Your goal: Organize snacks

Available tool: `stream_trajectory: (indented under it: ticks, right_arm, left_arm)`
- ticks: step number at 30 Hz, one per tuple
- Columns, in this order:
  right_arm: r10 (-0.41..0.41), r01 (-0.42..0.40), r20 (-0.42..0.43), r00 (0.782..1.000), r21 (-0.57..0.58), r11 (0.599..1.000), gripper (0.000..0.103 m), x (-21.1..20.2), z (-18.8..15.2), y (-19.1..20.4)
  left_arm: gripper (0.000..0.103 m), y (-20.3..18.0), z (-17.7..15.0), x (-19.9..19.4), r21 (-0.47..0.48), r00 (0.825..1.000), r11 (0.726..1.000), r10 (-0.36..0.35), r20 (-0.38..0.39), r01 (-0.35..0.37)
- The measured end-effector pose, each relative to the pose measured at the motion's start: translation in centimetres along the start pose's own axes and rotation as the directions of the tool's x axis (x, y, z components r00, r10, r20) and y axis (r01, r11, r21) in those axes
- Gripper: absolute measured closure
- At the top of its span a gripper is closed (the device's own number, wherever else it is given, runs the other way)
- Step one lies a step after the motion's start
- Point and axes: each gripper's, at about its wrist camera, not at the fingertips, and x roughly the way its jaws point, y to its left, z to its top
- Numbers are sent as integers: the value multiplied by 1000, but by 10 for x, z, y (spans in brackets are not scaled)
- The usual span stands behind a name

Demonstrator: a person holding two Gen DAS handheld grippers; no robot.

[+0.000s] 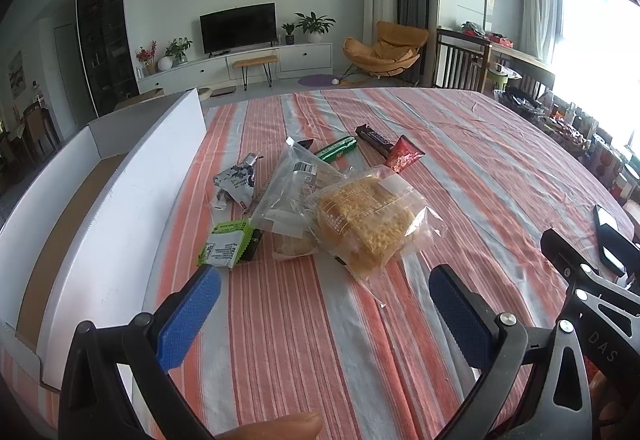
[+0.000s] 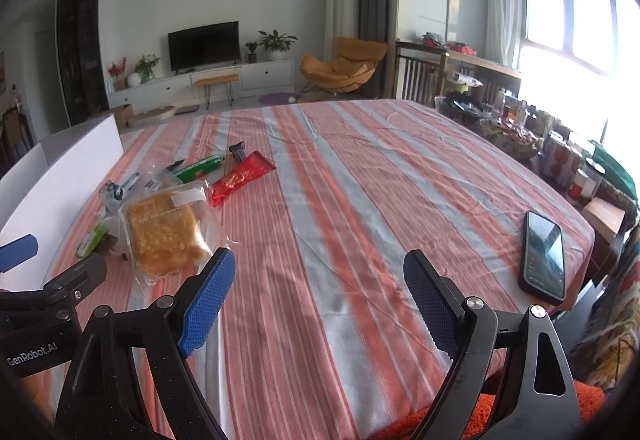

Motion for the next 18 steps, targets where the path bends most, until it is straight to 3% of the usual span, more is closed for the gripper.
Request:
stream_trajectory:
  ticks: [18]
  right_arm:
    - [4, -4, 11, 1000, -3, 1000, 14, -2, 0, 2]
  left_arm:
    - [0, 1, -2, 0, -5, 1000, 1000, 1, -12, -1]
